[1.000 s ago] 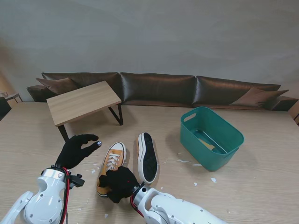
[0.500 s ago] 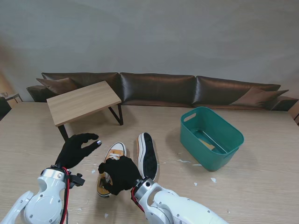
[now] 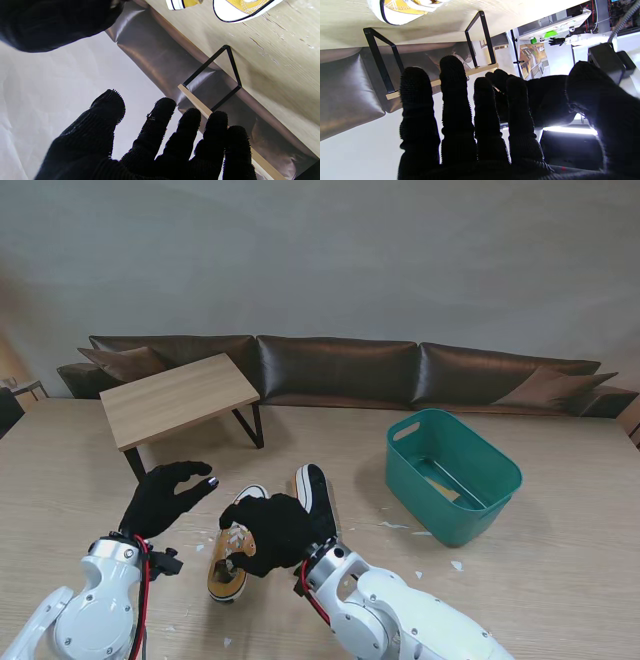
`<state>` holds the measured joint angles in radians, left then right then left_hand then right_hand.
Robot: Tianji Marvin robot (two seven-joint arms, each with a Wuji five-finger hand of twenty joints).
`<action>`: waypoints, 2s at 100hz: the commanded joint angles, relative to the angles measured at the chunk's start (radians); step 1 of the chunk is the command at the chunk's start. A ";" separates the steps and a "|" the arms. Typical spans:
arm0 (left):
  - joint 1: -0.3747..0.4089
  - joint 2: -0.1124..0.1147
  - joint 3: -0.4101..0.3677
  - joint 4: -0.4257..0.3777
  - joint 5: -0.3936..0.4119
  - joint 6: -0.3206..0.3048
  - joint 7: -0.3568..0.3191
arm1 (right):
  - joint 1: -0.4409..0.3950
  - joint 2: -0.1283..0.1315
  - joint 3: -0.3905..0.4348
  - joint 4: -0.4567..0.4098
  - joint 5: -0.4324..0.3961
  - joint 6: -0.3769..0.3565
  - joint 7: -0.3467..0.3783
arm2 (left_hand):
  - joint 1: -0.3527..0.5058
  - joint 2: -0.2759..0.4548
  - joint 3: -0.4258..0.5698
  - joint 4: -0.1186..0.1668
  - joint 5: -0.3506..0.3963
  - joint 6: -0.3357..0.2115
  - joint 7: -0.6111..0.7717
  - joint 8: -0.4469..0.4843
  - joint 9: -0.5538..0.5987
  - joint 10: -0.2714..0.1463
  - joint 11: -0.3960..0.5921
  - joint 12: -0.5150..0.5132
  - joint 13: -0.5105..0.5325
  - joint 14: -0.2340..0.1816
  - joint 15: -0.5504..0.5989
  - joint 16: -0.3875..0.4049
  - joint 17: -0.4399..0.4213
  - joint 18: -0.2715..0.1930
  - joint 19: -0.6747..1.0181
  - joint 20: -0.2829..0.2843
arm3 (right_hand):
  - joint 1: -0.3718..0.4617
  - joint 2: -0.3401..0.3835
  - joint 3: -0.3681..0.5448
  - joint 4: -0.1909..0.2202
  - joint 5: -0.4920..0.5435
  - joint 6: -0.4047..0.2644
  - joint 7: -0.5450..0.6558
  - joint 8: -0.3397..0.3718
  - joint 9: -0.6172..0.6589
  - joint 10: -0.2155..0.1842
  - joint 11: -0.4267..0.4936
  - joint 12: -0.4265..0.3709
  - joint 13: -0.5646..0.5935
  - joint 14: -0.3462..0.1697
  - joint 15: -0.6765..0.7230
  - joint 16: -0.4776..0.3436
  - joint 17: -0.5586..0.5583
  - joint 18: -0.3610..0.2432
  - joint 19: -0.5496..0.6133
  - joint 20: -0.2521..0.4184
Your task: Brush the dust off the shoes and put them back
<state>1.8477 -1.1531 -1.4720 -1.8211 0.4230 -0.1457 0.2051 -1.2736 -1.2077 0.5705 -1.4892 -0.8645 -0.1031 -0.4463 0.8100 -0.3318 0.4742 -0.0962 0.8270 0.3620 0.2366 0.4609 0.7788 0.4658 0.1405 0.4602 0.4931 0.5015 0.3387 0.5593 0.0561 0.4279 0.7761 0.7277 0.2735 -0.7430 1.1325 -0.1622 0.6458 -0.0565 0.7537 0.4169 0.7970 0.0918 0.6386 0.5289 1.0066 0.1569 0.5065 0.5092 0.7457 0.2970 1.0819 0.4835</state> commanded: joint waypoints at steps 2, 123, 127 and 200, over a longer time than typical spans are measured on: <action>0.002 -0.006 0.003 0.001 -0.002 -0.002 -0.016 | -0.031 0.021 0.027 -0.040 -0.001 -0.021 0.015 | 0.001 0.052 -0.009 0.026 0.007 0.005 -0.009 0.006 0.004 0.007 0.002 0.009 -0.046 0.023 -0.007 0.005 -0.026 -0.019 0.028 -0.004 | -0.024 0.033 -0.032 0.034 -0.037 -0.027 -0.015 0.017 -0.038 -0.025 -0.004 -0.017 -0.033 0.010 -0.010 -0.012 -0.263 0.027 -0.025 0.005; -0.164 0.079 0.154 0.065 0.327 -0.116 -0.245 | -0.333 0.048 0.510 -0.260 0.182 0.031 0.121 | -0.037 -0.321 0.319 -0.018 -0.114 -0.233 -0.020 -0.037 -0.161 -0.202 -0.050 -0.103 -0.187 -0.181 -0.144 -0.126 -0.074 -0.185 -0.256 -0.165 | -0.013 0.105 -0.067 0.059 0.043 0.008 -0.081 0.052 0.027 0.010 -0.041 -0.013 -0.036 0.029 -0.029 -0.015 -0.300 0.054 -0.075 0.052; -0.177 0.081 0.164 0.072 0.333 -0.123 -0.250 | -0.333 0.048 0.515 -0.263 0.183 0.032 0.124 | -0.041 -0.325 0.320 -0.020 -0.129 -0.238 -0.026 -0.043 -0.184 -0.211 -0.055 -0.114 -0.206 -0.196 -0.155 -0.136 -0.082 -0.199 -0.286 -0.180 | -0.014 0.106 -0.068 0.059 0.043 0.007 -0.081 0.052 0.029 0.010 -0.041 -0.012 -0.035 0.025 -0.029 -0.014 -0.300 0.054 -0.074 0.053; -0.467 0.116 0.437 0.288 0.473 -0.208 -0.329 | -0.338 0.045 0.614 -0.292 0.231 0.090 0.150 | -0.093 -0.360 0.358 -0.029 -0.329 -0.268 -0.097 -0.104 -0.474 -0.267 -0.102 -0.201 -0.449 -0.406 -0.281 -0.262 -0.087 -0.409 -0.789 -0.556 | -0.008 0.104 -0.067 0.059 0.048 0.029 -0.086 0.058 0.032 0.015 -0.044 -0.011 -0.034 0.031 -0.030 -0.013 -0.300 0.055 -0.075 0.056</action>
<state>1.4007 -1.0369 -1.0454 -1.5489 0.8779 -0.3453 -0.1032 -1.6055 -1.1622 1.1820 -1.7718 -0.6345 -0.0167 -0.3084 0.7509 -0.6369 0.7878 -0.0974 0.5356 0.1114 0.1554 0.3699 0.3531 0.2170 0.0505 0.2742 0.1011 0.1203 0.0693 0.3185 -0.0318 0.0634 0.0361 0.2689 0.2719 -0.6551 1.0560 -0.1239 0.6795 -0.0364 0.6805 0.4471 0.8141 0.0998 0.6071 0.5193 0.9660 0.1875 0.4785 0.5012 0.7447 0.3273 1.0293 0.5191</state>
